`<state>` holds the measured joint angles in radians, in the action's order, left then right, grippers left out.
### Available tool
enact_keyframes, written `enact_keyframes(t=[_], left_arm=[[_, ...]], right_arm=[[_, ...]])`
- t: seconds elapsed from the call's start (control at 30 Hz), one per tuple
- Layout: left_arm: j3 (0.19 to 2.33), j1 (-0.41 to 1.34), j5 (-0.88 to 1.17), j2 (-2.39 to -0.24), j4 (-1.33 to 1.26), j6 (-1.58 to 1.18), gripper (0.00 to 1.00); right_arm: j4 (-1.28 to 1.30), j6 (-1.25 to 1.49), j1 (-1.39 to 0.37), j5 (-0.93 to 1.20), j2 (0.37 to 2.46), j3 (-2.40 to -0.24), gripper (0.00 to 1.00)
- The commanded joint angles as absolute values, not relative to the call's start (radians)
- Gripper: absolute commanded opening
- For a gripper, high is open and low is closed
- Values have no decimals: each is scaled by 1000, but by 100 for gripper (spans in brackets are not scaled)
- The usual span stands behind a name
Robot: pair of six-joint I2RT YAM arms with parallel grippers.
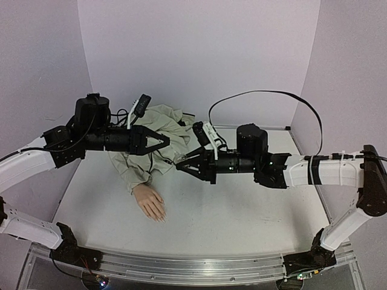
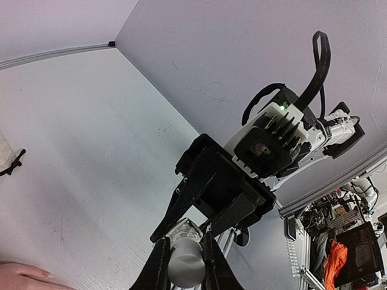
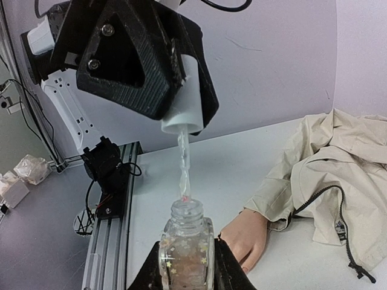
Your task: Paint the nails
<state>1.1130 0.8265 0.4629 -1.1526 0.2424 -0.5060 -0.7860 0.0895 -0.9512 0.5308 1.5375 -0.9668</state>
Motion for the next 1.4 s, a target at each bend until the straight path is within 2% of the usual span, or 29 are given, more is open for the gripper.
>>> enact_keyframes(t=[0.0,1.07,1.2,1.37], left_arm=[[1170,828,480,-1159,192,-509,0],[1181,831,538,-1218,233,-508,0],[1193,831,495,-1218,285,-509,0],[1234,833,387,-1245,383,-509,0]], right_arm=[[-861,77,-959,539,1528,-1017,0],[-843,49,-959,512,1579,-1071,0],[-816,11,-976,364,1586,-1092,0],[-873,-116,-1042,-33,1591,-1092,0]])
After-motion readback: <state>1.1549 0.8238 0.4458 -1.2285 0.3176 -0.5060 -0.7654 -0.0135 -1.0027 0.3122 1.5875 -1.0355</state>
